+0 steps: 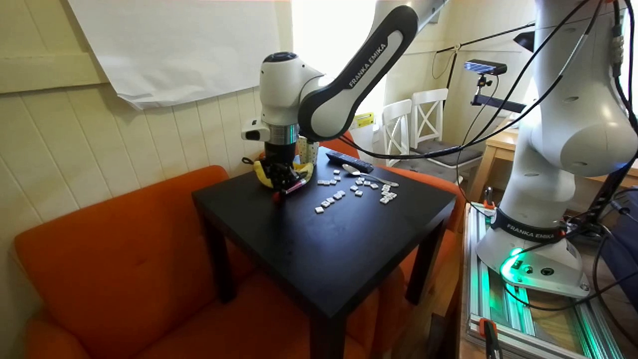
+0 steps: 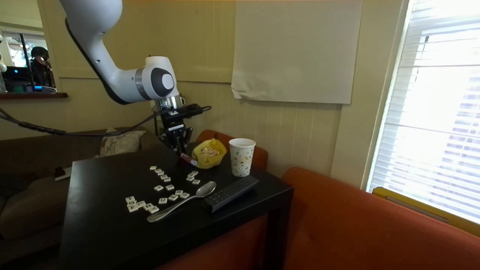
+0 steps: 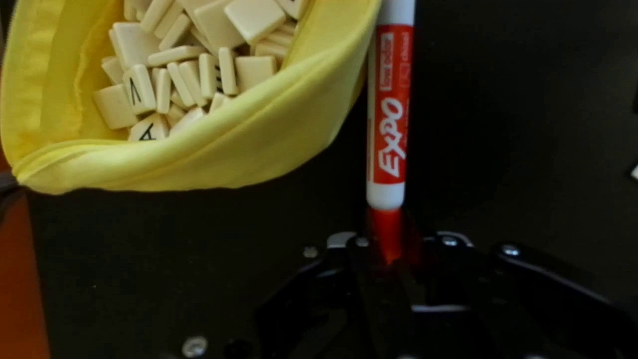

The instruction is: Put the orange marker inside the paper cup

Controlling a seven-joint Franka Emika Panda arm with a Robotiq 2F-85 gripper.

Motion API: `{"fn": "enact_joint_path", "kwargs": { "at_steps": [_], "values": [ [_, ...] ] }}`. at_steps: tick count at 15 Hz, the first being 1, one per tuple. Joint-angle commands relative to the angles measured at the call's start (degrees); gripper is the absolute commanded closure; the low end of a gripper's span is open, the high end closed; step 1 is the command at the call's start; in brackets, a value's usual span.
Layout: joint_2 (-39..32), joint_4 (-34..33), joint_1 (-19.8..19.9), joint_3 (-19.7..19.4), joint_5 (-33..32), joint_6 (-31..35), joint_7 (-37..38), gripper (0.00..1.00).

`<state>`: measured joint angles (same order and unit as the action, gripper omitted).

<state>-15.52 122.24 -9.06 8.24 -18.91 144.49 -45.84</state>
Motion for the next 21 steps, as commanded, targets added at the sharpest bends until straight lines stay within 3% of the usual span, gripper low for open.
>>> {"fn": "enact_joint_path", "kwargs": {
  "at_steps": [1,5,8,13,17,20,21],
  "values": [
    [2.2,-2.2,0.7,0.7,1.8,-3.6,3.0,0.94],
    [6.6,-6.0,2.5,2.3,14.6,-13.2,4.3,0.94],
    [8.7,-9.8,2.8,1.0,19.2,-15.9,8.5,0.94],
    [8.5,-13.9,3.8,-1.3,18.4,-10.0,18.9,0.95],
    [7.8,-13.8,5.3,-4.0,15.5,-1.4,27.2,0.95],
    [6.8,-13.6,5.1,-7.4,4.7,4.0,37.2,0.95],
    [7.9,-13.2,5.8,-5.7,10.4,1.2,30.8,0.81]
  ]
}}
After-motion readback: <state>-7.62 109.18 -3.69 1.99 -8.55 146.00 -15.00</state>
